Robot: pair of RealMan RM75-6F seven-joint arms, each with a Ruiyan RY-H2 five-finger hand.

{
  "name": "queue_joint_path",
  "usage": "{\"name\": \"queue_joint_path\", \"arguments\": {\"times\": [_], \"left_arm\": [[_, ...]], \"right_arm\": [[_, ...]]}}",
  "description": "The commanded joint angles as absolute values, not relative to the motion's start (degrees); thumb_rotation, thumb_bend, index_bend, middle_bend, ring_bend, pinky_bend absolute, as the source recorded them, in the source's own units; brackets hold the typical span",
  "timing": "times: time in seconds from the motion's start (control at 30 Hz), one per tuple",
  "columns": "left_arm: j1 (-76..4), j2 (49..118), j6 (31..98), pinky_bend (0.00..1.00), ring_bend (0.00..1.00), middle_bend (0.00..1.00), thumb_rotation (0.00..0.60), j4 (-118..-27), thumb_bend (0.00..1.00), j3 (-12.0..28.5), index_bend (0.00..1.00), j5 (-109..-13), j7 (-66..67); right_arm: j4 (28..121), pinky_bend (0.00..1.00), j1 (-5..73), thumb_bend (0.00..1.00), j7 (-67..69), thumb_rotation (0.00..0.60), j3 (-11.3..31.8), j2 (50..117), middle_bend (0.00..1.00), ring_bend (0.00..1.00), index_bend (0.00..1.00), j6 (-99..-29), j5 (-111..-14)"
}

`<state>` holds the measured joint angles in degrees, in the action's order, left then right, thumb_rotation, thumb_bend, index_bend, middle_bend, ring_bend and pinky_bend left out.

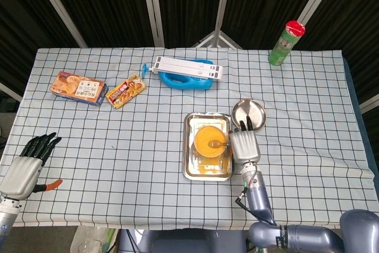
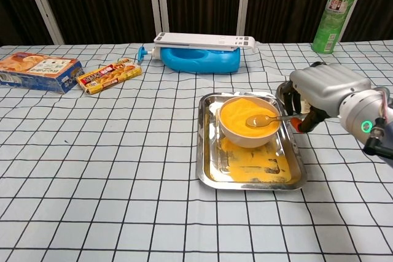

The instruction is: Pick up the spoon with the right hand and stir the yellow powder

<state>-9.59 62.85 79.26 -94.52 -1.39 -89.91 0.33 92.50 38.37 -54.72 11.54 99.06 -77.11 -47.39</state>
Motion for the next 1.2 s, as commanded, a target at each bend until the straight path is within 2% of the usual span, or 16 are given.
{"name": "queue_joint_path", "arguments": {"times": [0.03, 0.23, 0.5, 0.7, 1.2], "left_arm": [[-9.6, 62.85, 79.25, 0.0, 0.0, 0.0, 0.6, -94.52, 0.0, -1.38, 0.0, -89.9, 0.35], [-9.6, 62.85, 79.24, 0.0, 0.0, 0.0, 0.6, -94.53, 0.0, -1.37, 0.0, -89.87, 0.37], [-9.62, 62.87, 79.18, 0.0, 0.0, 0.0, 0.6, -94.56, 0.0, -1.38, 0.0, -89.83, 0.53], [-9.59, 62.89, 79.21, 0.0, 0.0, 0.0, 0.6, -94.59, 0.0, -1.36, 0.0, -89.76, 0.55], [-9.56, 62.79, 79.33, 0.0, 0.0, 0.0, 0.6, -94.68, 0.0, -1.39, 0.0, -89.88, 0.33]], "right_arm": [[92.5, 0.0, 38.37, 0.48, -54.65, 0.6, 11.55, 99.09, 0.49, 0.18, 0.58, -77.12, -47.46], [92.72, 0.0, 38.35, 0.51, -54.61, 0.6, 11.54, 99.03, 0.5, 0.19, 0.59, -77.25, -47.61], [93.9, 0.0, 38.38, 0.63, -54.86, 0.6, 11.59, 98.3, 0.54, 0.24, 0.61, -77.85, -48.53], [94.64, 0.0, 38.5, 0.68, -55.44, 0.6, 11.65, 98.03, 0.56, 0.25, 0.63, -78.1, -48.56], [95.35, 0.0, 38.73, 0.7, -57.24, 0.6, 11.14, 98.16, 0.6, 0.27, 0.66, -79.23, -49.13]]}}
